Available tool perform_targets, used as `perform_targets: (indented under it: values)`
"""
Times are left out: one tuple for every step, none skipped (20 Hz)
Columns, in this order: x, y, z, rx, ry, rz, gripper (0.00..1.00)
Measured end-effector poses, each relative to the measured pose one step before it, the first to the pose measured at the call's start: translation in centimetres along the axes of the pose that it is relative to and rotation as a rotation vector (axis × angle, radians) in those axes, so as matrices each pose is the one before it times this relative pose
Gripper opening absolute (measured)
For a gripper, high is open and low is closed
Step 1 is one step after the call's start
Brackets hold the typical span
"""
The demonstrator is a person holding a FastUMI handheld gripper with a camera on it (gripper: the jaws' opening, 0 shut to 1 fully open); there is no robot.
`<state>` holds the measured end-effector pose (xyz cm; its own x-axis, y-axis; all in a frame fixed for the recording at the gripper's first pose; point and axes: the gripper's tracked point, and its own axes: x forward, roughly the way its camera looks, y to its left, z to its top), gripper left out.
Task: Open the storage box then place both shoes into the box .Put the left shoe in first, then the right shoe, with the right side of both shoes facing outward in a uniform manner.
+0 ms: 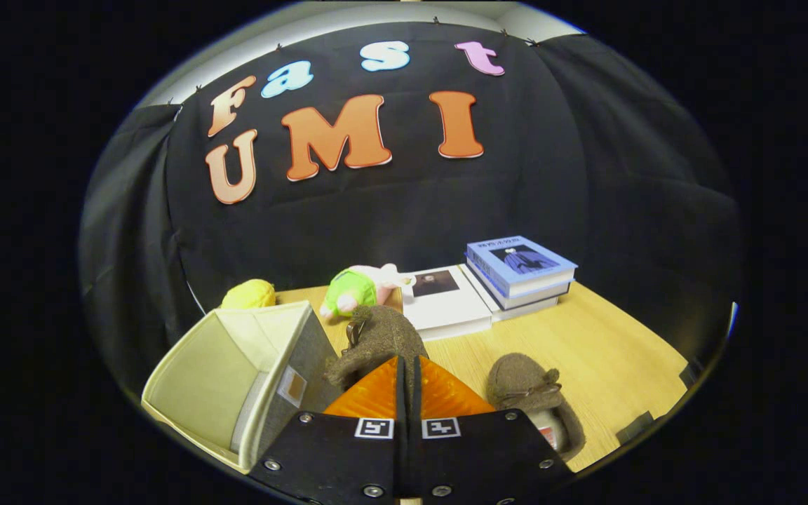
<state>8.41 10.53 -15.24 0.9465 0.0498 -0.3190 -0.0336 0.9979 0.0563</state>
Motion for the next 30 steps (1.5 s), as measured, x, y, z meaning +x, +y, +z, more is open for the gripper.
perform_targets:
  values:
    - [-0.433,0.466,1.359,-0.00713,-0.01585,0.00457,0.0]
    - [-0.519,0.494,1.402,-0.00413,-0.02534,0.00427,0.0]
    - [-0.321,0.736,1.336,-0.00659,-0.01813,0.00794,0.0]
    - [-0.283,0.91,1.135,-0.00381,-0.01506,0.01123,0.0]
    - [-0.243,1.002,0.937,0.00625,-0.0123,0.01577,0.0]
    - [-0.595,1.148,0.612,0.00069,-0.00328,0.01794,0.0]
    - [-0.193,1.215,0.523,0.00356,-0.00252,0.01577,0.0]
    - [-0.055,1.271,0.264,0.00783,0.00119,0.01954,0.0]
    - [-0.01,1.26,0.268,0.01266,0.00006,0.0178,0.0]
    - [0.115,1.217,-0.12,0.01017,0.00518,0.01589,0.0]
    - [0.079,1.247,-0.03,0.00846,0.00447,0.01356,0.0]
    - [0.235,1.102,-0.434,0.00512,0.00874,0.01183,0.0]
    - [0.239,1.1,-0.457,0.00916,0.0104,0.01286,0.0]
    - [0.296,1.157,-0.647,0.00599,0.01504,0.01352,0.0]
    - [0.259,0.991,-0.766,0.00907,0.01662,0.01039,0.0]
    - [0.371,0.858,-0.99,0.00401,0.02069,0.00904,0.0]
    - [0.336,0.746,-0.885,0.0043,0.01782,0.00353,0.0]
    - [0.306,0.744,-0.867,0.00317,0.01713,0.00026,0.0]
    - [0.366,0.528,-0.924,-0.00173,0.01659,-0.00253,0.0]
    - [0.401,0.404,-0.798,-0.00289,0.01288,-0.00688,0.0]
    - [0.219,0.506,-0.84,-0.00389,0.01863,-0.00192,0.0]
    - [0.196,0.522,-0.774,-0.0049,0.01403,-0.00286,0.0]
    - [0.166,0.669,-0.568,-0.01094,0.01729,0.00382,0.01]
    - [-0.044,0.891,-0.763,-0.0165,0.01621,0.00884,0.01]
    - [0.021,0.175,-0.568,-0.02255,0.01513,-0.00346,0.03]
    - [-0.069,0.48,-0.067,-0.02195,0.00289,0.01438,0.03]
    - [-0.295,0.325,0.236,-0.01546,-0.00659,0.0086,0.08]
    - [-0.373,0.261,0.393,-0.0147,-0.0106,0.0001,0.1]
    - [-0.423,-0.165,0.391,-0.02201,-0.01452,-0.00708,0.29]
    - [-0.248,-0.288,0.44,-0.02374,-0.01444,-0.01108,0.47]
